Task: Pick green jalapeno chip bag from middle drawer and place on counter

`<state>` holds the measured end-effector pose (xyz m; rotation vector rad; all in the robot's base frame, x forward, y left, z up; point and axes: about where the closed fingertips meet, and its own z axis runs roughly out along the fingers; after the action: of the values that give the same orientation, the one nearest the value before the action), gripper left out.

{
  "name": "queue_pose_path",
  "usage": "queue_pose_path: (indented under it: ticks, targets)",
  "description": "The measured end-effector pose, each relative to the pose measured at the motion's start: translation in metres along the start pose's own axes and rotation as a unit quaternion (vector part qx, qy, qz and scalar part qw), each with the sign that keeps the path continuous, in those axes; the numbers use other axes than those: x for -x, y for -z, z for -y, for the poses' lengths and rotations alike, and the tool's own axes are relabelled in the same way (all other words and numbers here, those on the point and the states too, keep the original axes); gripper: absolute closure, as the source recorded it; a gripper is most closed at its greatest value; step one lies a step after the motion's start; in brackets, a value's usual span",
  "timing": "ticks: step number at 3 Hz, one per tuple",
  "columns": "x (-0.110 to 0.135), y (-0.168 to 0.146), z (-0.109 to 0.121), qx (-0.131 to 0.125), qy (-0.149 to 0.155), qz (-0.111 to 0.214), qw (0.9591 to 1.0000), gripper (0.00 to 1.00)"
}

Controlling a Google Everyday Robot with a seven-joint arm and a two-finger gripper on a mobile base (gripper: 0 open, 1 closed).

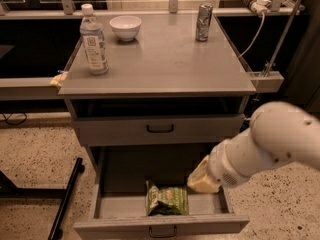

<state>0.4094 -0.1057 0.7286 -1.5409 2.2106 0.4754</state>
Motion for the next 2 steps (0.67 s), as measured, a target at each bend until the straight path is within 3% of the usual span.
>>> queue_pose_path:
  ticks: [1, 2]
  targets:
    - [-0.0076, -0.0286, 0.0049, -0.004, -0.01, 0.012, 0.9999, 1.0]
    - [-0.0045, -0.0202, 0.0035, -0.004, -0.006, 0.009, 0.9999, 1.0]
